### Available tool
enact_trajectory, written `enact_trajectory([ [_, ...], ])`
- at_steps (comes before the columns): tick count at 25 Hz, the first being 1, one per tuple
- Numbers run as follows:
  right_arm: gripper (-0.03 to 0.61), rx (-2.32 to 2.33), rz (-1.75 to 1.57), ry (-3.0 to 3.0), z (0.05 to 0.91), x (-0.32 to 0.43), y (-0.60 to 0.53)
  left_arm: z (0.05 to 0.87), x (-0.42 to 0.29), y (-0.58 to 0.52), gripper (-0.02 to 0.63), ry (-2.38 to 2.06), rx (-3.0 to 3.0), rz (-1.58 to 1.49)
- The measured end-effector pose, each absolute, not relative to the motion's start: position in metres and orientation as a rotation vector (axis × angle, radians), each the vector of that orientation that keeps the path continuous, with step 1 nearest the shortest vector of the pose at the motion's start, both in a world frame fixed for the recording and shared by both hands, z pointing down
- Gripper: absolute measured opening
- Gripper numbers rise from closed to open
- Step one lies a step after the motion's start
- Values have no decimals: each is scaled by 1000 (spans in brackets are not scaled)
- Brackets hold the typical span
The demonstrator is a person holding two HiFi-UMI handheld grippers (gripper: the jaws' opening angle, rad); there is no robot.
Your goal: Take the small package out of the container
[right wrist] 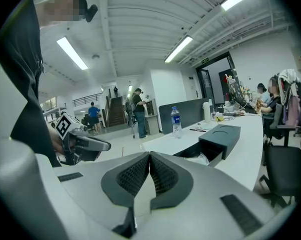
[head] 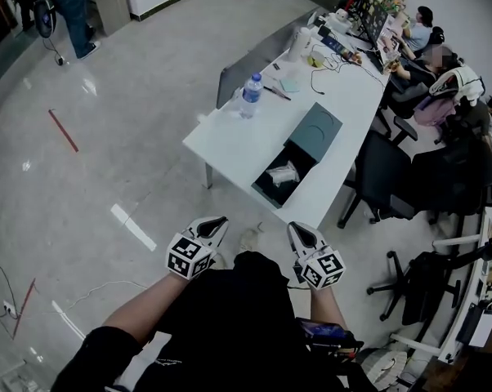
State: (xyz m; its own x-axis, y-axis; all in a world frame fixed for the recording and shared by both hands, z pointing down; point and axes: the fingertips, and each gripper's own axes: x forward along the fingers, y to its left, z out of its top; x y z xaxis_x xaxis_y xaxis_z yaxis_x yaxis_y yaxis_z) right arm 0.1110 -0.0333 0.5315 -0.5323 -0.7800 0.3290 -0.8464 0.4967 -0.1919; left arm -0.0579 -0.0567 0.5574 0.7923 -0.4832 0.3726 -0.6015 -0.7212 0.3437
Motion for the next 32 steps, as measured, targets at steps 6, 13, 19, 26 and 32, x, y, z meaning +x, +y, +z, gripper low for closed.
enact_trajectory([
  [6, 26, 1331, 485, -2529, 540, 120, -62, 557, -61, -76, 26, -870, 2506, 336],
  [13, 26, 1188, 402, -2492, 549, 124, -100, 558, -58, -99, 26, -929, 2467, 333],
  [19, 26, 1052, 360, -2446, 565, 133, -127, 562, -50, -116, 26, -975, 2430, 327],
  [26, 26, 874, 284, -2385, 583, 142, -162, 565, -41, -133, 26, -1013, 2407, 330],
  [32, 26, 692, 198, -2316, 602, 144, -181, 568, -34, -139, 26, -1041, 2393, 325],
])
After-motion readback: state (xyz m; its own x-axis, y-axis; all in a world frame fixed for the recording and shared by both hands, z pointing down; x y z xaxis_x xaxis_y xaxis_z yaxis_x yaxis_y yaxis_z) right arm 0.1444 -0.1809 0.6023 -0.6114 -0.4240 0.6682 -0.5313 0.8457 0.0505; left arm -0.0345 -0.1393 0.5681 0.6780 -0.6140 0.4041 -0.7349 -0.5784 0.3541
